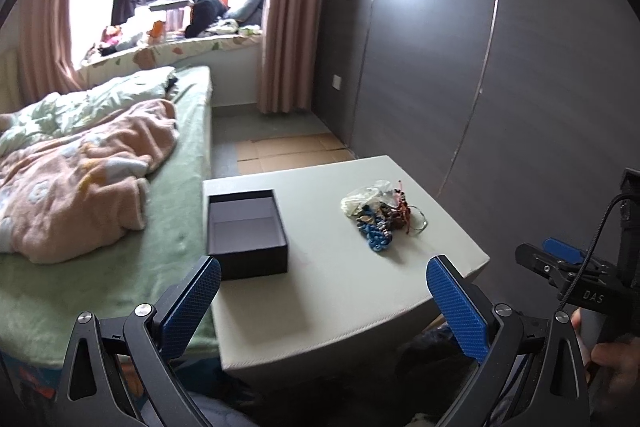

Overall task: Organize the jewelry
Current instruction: 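Reach the left gripper into the jewelry pile and grasp the white cloth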

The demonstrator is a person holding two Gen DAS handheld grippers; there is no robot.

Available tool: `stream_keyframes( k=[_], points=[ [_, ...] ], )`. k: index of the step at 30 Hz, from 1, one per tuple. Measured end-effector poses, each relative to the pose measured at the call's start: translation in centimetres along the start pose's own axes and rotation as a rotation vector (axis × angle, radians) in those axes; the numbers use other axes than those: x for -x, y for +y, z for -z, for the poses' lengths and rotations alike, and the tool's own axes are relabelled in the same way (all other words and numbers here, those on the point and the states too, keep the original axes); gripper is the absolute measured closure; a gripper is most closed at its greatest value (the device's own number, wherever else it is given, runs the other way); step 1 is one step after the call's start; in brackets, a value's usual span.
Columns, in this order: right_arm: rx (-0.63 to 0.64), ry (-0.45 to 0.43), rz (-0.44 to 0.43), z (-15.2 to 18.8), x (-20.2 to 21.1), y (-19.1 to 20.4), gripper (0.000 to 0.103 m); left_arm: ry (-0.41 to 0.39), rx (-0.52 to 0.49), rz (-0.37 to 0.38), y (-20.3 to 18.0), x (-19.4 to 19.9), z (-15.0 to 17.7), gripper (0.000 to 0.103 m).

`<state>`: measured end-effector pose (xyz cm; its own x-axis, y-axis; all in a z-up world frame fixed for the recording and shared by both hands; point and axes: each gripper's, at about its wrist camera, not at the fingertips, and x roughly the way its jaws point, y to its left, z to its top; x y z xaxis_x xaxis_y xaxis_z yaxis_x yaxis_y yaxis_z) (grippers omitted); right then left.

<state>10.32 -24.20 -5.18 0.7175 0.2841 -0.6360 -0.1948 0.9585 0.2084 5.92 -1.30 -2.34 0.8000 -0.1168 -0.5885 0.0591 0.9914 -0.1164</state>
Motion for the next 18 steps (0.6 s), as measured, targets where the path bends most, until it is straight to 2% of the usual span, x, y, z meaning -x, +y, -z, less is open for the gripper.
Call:
stream_keyframes(
  k=[7, 11, 18],
  points=[
    [-0.071, 0.027, -0.032, -1.3, -3.1, -2.0, 0.003, 0.052, -0.010, 0.071, -0.5, -3.9, -2.1, 0.007],
    [-0.109, 0.056, -0.055, -2.3, -5.2, -2.8, 0.016, 0.083, -0.005, 0.092, -0.7, -5.9, -3.1, 0.011],
    [-0.150, 0.105, -0.092, -4.3, -8.8, -3.8, 0.020, 0.123, 0.010, 0.118, -0.9, -9.5, -4.8, 0.013]
  ],
)
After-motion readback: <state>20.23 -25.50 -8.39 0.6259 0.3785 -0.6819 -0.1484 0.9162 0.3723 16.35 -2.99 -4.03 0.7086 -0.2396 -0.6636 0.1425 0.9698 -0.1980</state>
